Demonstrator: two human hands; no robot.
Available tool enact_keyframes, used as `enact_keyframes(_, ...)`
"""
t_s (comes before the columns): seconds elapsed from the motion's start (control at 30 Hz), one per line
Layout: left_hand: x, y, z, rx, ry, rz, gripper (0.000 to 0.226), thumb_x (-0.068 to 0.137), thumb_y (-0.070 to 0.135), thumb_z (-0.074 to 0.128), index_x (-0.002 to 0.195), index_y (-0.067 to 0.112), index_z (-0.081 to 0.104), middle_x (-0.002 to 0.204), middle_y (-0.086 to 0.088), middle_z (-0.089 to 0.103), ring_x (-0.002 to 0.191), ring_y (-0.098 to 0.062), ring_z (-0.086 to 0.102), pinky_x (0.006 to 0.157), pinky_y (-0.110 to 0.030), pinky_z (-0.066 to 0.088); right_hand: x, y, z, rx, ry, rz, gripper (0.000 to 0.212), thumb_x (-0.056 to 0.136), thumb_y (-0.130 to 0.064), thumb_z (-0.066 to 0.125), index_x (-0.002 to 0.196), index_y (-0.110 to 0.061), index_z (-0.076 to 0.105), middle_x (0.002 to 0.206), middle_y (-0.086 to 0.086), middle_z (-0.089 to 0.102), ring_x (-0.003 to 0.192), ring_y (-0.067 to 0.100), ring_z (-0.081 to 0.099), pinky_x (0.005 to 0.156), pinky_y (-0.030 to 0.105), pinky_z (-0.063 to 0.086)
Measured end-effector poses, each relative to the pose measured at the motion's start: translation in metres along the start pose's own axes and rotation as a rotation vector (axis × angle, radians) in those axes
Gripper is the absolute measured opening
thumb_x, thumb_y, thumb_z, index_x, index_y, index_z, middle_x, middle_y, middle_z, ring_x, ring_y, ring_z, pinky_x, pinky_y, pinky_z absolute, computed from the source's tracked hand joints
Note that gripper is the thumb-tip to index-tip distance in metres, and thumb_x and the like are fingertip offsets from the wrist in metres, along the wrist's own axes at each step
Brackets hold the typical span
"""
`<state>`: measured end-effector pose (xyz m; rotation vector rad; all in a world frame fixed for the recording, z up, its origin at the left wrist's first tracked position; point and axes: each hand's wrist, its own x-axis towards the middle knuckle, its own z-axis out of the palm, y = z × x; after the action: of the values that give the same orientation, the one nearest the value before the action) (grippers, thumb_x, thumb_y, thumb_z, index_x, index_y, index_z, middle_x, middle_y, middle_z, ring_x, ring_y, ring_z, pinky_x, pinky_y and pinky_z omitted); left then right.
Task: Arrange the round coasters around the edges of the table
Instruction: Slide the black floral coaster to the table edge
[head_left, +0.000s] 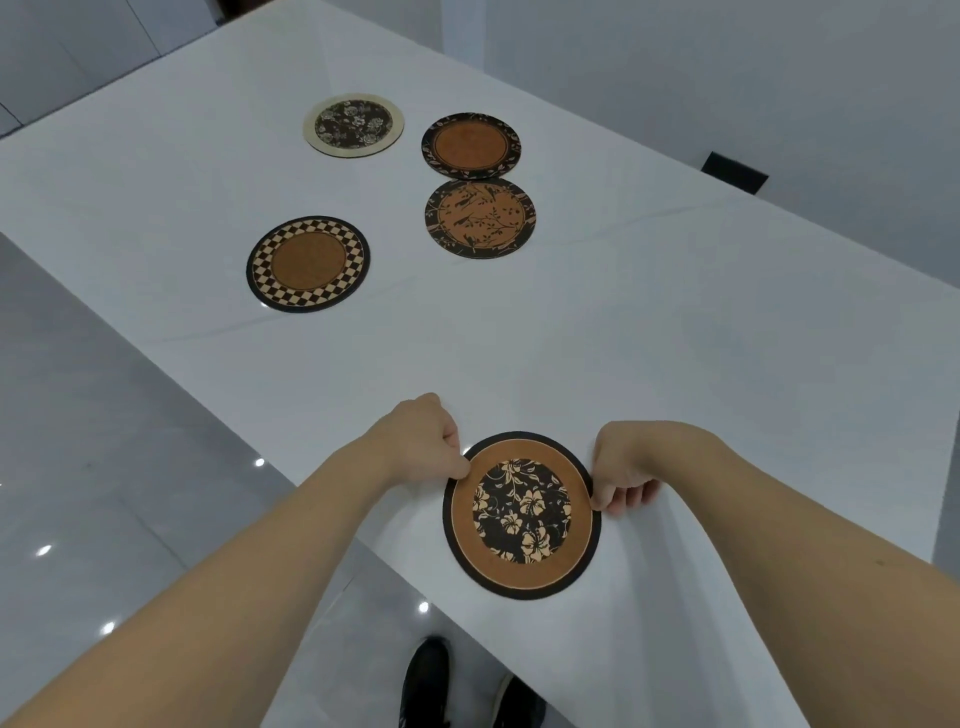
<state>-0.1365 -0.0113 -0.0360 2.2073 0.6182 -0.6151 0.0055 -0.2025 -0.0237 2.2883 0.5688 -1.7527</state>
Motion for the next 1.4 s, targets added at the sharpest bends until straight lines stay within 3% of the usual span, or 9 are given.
enact_keyframes(0.3,-0.009,-0.014,0.007,0.081,-0.013,0.078,0.019,0.069,0.022,0.071,0.054,0.018,0.059,0.088,0.010,0.037,0.096,-0.015,0.043,0.072,-0.026,0.039,-0.011,-0.009,0.006,-0.082,0.039,-0.002,0.008,0.081,-0.019,0.068,0.086,-0.013,0.070,0.081,-0.002,0.071,0.082,0.017,0.061,0.088,0.031,0.054)
enact_keyframes(0.5,-0.011,-0.019,0.012,0.146,0.029,0.119,0.014,0.068,0.026,0.074,0.067,0.013,0.070,0.094,0.011,0.038,0.099,-0.016,0.042,0.082,-0.028,0.043,-0.016,-0.021,0.013,-0.262,-0.150,0.076,0.016,0.093,-0.022,0.057,0.078,-0.020,0.062,0.078,-0.009,0.062,0.071,0.005,0.050,0.063,0.017,0.038)
enact_keyframes(0.63,-0.013,-0.022,0.014,0.155,0.043,0.135,0.013,0.066,0.029,0.075,0.066,0.017,0.071,0.092,0.014,0.036,0.099,-0.015,0.040,0.087,-0.029,0.042,-0.012,-0.025,0.015,-0.326,-0.209,0.100,0.021,0.094,-0.023,0.056,0.073,-0.023,0.060,0.081,-0.008,0.063,0.098,0.012,0.050,0.095,0.028,0.034)
enact_keyframes(0.73,-0.014,-0.024,0.016,0.160,0.051,0.145,0.012,0.066,0.030,0.076,0.066,0.019,0.072,0.093,0.014,0.035,0.099,-0.015,0.039,0.087,-0.027,0.038,-0.008,-0.026,0.018,-0.368,-0.235,0.120,0.028,0.092,-0.024,0.059,0.064,-0.025,0.058,0.080,-0.009,0.065,0.101,0.014,0.050,0.099,0.030,0.034)
enact_keyframes(0.87,-0.014,-0.026,0.017,0.167,0.046,0.154,0.012,0.066,0.031,0.076,0.067,0.020,0.072,0.093,0.014,0.034,0.098,-0.014,0.038,0.085,-0.025,0.032,-0.005,-0.026,0.018,-0.339,-0.231,0.128,0.015,0.091,-0.025,0.059,0.098,-0.018,0.070,0.121,-0.002,0.068,0.115,0.015,0.056,0.109,0.032,0.035)
enact_keyframes(1.0,-0.013,-0.027,0.018,0.166,0.049,0.155,0.012,0.065,0.031,0.076,0.067,0.020,0.072,0.093,0.014,0.034,0.098,-0.015,0.037,0.085,-0.023,0.029,-0.004,-0.026,0.019,-0.313,-0.232,0.122,0.031,0.091,-0.024,0.060,0.119,-0.015,0.064,0.093,-0.008,0.074,0.116,0.015,0.055,0.110,0.034,0.036)
enact_keyframes(1.17,-0.013,-0.029,0.018,0.154,0.044,0.158,0.012,0.065,0.033,0.077,0.067,0.022,0.072,0.094,0.015,0.034,0.099,-0.015,0.036,0.087,-0.024,0.029,-0.004,-0.026,0.020,-0.321,-0.230,0.138,0.009,0.091,-0.025,0.059,0.093,-0.022,0.067,0.121,-0.002,0.068,0.116,0.014,0.055,0.111,0.034,0.035)
enact_keyframes(1.3,-0.014,-0.028,0.017,0.151,0.042,0.160,0.013,0.065,0.034,0.078,0.067,0.022,0.072,0.096,0.013,0.034,0.100,-0.016,0.036,0.087,-0.024,0.029,-0.004,-0.026,0.021,-0.347,-0.211,0.130,0.019,0.091,-0.027,0.058,0.105,-0.019,0.070,0.115,-0.003,0.069,0.107,0.013,0.053,0.109,0.032,0.033)
enact_keyframes(1.4,-0.014,-0.029,0.017,0.150,0.035,0.158,0.014,0.065,0.035,0.079,0.067,0.023,0.073,0.099,0.012,0.035,0.101,-0.016,0.036,0.087,-0.024,0.030,-0.005,-0.026,0.022,-0.389,-0.218,0.143,0.028,0.092,-0.027,0.058,0.065,-0.024,0.065,0.121,-0.002,0.067,0.100,0.013,0.049,0.104,0.033,0.031)
